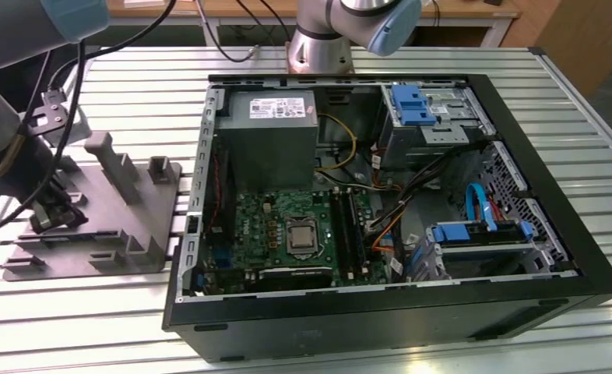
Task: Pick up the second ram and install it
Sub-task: 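Pick up the second ram and move it above second insertion slot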
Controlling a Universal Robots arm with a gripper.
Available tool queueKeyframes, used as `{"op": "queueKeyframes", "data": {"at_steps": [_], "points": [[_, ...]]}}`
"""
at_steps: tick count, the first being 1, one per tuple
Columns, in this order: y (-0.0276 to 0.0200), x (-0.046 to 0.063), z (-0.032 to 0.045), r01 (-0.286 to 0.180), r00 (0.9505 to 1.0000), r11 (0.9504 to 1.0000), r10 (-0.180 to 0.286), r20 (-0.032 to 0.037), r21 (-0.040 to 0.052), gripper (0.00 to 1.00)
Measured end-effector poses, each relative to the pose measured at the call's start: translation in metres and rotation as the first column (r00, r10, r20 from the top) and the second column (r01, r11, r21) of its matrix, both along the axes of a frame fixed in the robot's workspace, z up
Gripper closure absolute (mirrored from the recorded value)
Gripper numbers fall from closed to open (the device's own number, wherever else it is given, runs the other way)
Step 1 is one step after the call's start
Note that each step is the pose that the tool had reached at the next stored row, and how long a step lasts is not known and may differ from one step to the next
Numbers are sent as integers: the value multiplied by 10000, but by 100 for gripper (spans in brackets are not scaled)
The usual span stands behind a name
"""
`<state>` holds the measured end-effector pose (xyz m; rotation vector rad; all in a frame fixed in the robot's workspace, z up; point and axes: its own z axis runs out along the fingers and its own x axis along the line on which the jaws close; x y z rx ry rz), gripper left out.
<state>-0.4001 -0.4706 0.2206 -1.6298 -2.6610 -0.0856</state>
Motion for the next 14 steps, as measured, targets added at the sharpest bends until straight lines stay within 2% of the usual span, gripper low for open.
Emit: {"op": "queueKeyframes", "data": {"at_steps": [3, 5, 9, 14], "points": [[0, 0, -1, -438, 9990, 9990, 438, 1, 0, 90], [-1, 0, -5, -370, 9993, 9993, 370, 2, 1, 90], [0, 0, -23, 305, 9995, 9995, -305, 6, -24, 90], [-1, 0, -62, 1067, 9943, 9943, -1067, 52, -81, 90]]}}
